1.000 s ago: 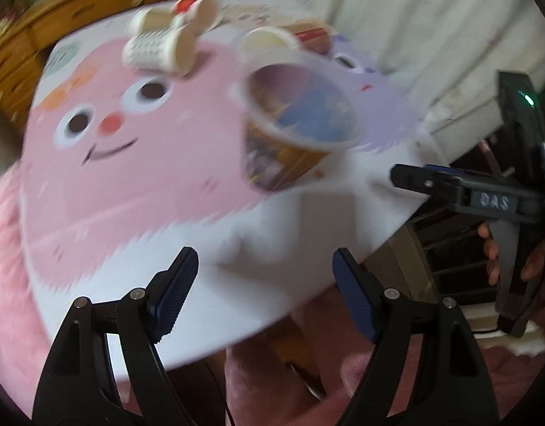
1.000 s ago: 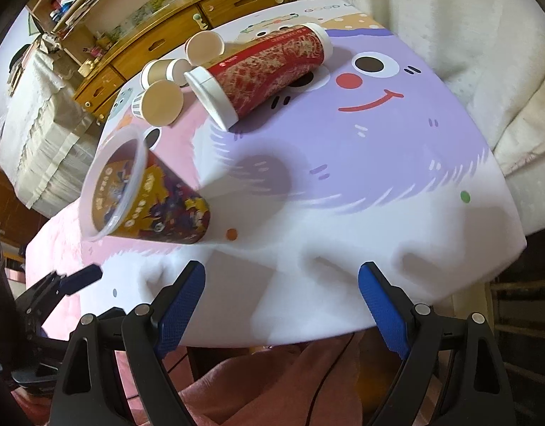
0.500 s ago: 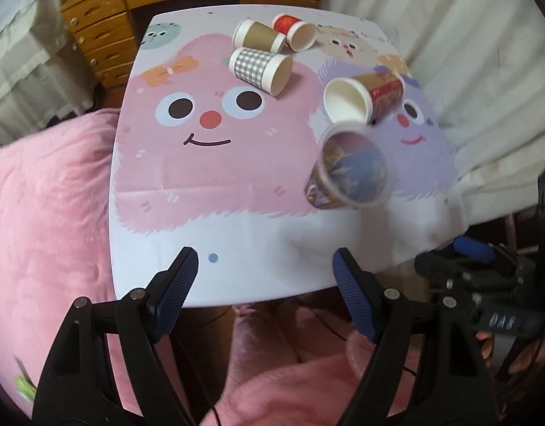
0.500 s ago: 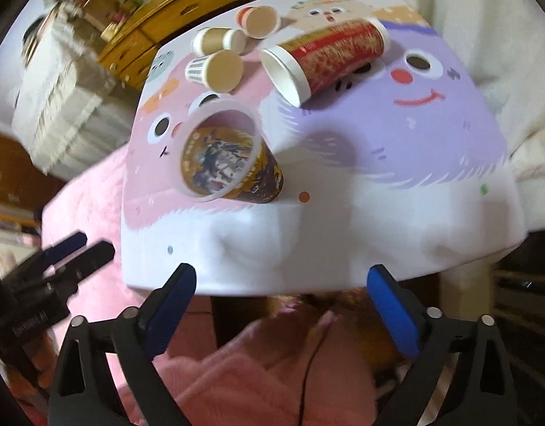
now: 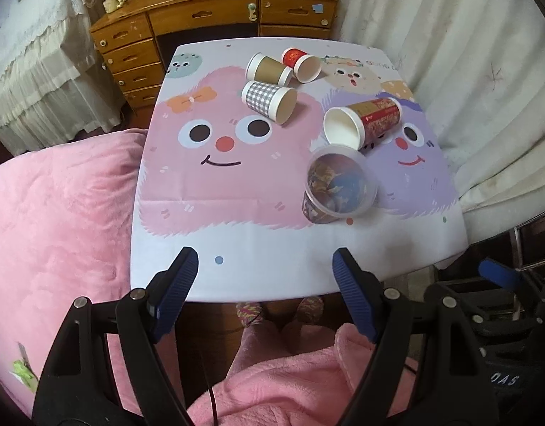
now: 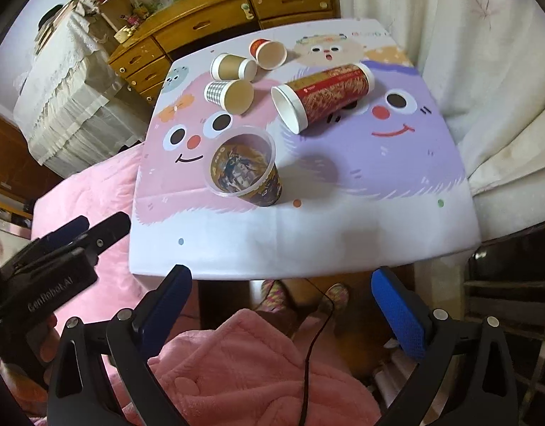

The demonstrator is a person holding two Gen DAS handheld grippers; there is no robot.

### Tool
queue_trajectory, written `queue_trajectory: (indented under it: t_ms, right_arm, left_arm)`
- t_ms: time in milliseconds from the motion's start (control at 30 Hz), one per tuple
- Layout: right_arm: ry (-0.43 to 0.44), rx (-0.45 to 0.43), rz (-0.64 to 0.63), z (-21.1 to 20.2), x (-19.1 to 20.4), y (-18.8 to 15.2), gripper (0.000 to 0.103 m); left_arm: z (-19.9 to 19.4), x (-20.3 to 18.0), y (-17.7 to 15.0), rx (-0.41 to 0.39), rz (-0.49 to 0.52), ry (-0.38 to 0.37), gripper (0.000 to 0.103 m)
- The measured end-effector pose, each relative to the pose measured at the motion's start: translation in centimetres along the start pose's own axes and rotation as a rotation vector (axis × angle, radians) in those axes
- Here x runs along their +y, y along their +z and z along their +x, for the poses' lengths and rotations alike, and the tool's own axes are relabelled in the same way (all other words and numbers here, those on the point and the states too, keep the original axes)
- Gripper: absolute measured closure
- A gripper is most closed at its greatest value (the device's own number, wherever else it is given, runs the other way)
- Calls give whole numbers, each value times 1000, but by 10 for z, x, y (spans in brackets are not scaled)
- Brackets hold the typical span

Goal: Flip cup upright

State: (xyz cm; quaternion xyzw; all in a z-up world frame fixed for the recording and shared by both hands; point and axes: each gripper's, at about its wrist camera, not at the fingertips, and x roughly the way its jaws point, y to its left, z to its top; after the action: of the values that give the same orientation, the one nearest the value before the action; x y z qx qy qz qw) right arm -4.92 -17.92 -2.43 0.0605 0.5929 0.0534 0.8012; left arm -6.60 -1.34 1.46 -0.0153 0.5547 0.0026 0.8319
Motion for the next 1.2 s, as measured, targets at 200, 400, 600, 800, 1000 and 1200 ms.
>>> queue_trajectory:
  t_ms: [200,400,600,800,1000,1200]
  right_arm:
    - [-44,0,-27,6,6,-11,0]
    - [-45,-50,-28,0,7,-13,0]
    - [-64,-59,30,2,-9,-6,0]
    - [-59,-29,9,13,-8,1,0]
    - [-67,-50,-30,15,4,8,0]
    - [-59,-51,-35,15,4,16,0]
  left_arm:
    - [-3,-4,-10,-10,7,48,27]
    - [4,5,-11,14,-38,37,17]
    - [17,11,-9,47,-67,27,13]
    - [24,16,-7,44,-86,39,13]
    - [28,21,-4,47,-102,29,13]
    - [27,16,2,32,-82,27,10]
